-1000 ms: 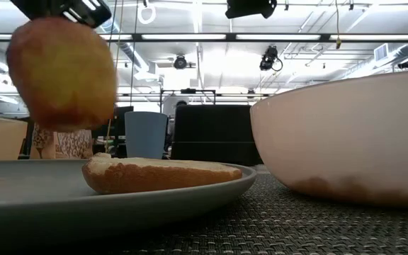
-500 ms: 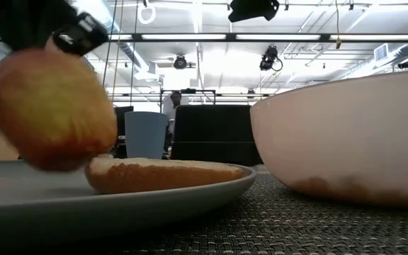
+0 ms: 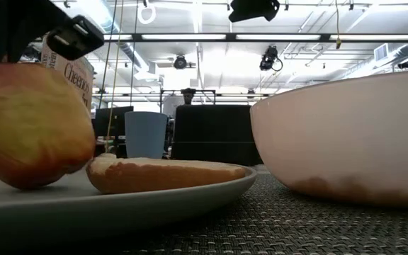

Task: Arrange a breakfast setting
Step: Put the red apple on the gray plate

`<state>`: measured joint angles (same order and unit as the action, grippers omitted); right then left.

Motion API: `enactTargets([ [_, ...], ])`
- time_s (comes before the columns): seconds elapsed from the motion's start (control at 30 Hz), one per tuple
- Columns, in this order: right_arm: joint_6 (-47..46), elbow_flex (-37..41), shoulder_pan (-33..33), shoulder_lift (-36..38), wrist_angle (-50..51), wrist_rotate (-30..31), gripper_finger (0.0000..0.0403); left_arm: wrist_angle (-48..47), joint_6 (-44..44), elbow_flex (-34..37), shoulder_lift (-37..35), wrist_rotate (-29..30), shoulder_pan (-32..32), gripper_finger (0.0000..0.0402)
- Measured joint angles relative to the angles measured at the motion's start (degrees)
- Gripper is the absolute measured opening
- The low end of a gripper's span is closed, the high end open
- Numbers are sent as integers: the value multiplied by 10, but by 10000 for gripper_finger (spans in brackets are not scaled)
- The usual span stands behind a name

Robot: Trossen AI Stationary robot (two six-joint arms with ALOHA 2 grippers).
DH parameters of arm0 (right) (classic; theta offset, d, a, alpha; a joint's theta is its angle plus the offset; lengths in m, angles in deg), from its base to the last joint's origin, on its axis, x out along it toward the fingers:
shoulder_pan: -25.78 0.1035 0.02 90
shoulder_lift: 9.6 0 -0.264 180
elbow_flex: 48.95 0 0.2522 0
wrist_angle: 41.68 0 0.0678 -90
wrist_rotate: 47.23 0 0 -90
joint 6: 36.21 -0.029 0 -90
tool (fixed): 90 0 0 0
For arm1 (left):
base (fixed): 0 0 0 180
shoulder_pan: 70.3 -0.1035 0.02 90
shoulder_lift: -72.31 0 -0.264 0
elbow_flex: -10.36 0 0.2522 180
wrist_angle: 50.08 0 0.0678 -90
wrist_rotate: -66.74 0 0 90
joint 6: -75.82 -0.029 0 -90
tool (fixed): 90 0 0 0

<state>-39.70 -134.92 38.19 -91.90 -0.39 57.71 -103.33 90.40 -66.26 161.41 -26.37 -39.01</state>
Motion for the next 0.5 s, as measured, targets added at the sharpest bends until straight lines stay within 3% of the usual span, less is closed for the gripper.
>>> enactTargets([
  [0.5,-4,0,0,0,2,-1,187,-28,3,-10,2,-47,-23,25],
])
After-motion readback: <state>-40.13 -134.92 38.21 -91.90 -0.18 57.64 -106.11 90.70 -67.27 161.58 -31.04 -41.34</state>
